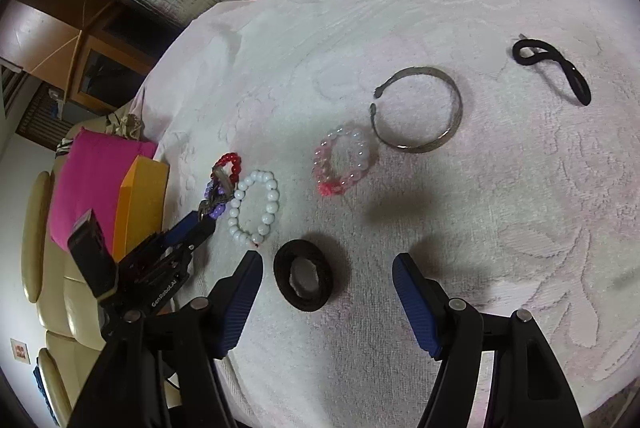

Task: Organize jewelry
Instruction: 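Close the left tool on the silver metal watch band, then lift the watch with the left tool while the right tool grasps the silver bangle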

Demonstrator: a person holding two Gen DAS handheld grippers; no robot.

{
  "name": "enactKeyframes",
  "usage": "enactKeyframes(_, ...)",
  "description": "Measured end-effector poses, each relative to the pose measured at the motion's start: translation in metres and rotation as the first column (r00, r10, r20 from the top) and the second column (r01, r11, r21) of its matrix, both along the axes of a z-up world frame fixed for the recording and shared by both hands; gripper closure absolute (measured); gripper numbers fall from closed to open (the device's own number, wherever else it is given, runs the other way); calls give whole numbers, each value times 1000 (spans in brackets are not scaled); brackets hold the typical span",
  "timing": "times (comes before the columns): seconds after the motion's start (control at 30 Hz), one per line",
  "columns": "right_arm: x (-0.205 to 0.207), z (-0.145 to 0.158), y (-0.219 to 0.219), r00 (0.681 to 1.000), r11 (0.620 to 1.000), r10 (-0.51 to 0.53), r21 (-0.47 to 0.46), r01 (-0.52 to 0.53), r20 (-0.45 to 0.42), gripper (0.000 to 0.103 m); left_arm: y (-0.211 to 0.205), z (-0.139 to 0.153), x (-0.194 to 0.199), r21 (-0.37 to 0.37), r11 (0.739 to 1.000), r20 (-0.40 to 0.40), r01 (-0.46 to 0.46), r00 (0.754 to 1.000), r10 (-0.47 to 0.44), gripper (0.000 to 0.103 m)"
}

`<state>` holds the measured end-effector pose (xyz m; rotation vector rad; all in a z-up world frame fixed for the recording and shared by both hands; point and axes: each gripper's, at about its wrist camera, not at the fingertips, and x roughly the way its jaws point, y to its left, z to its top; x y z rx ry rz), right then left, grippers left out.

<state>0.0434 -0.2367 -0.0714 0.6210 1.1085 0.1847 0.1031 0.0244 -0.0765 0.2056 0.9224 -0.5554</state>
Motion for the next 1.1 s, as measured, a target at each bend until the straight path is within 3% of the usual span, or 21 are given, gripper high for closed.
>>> enactKeyframes(0.1,0,0,-3,1000,1000,-9,-7,9,0,32,-5,5,-10,-33,998,-5,59,998,-59,85)
enactKeyframes(0.13,0,0,-3,1000,1000,-12,-6,12,-1,32,-7,6,-14,-46,995,-4,83,996,-84,93)
enactKeyframes(0.23,0,0,-3,1000,1000,-15,0,15,-3,32,-9,15,-25,-59,990,2,125,992,-125,93)
enactKeyframes(0.37,1,0,-2,1000,1000,-10,-10,10,-1,32,-11,9,-22,-10,997,-6,75,997,-75,92)
enactKeyframes(0.43,0,-1,-5,1000,1000,-23,-11,23,-1,32,-11,10,-20,-13,998,-9,67,998,-67,87)
enactKeyframes(0.57,0,-2,-12,999,999,-49,-3,49,-4,32,-20,9,-21,-1,998,-6,69,998,-69,64)
enactKeyframes(0.73,1,-3,-12,999,999,-42,-4,42,-7,32,-21,6,-14,-21,999,-16,50,999,-50,63)
enactKeyframes(0.8,0,0,-17,998,999,-55,-2,55,3,32,-20,7,-14,-28,999,-18,39,999,-40,68)
enactKeyframes(0.87,-3,7,-33,993,994,-112,9,112,35,32,-20,7,-14,-22,999,-15,39,999,-40,83)
enactKeyframes(1.0,-7,10,-60,980,981,-192,45,190,47,32,-29,9,-23,-57,993,-38,106,993,-108,90)
enactKeyframes(1.1,-7,8,-65,978,977,-204,63,201,36,32,-47,6,-35,-1,985,-38,170,985,-170,91)
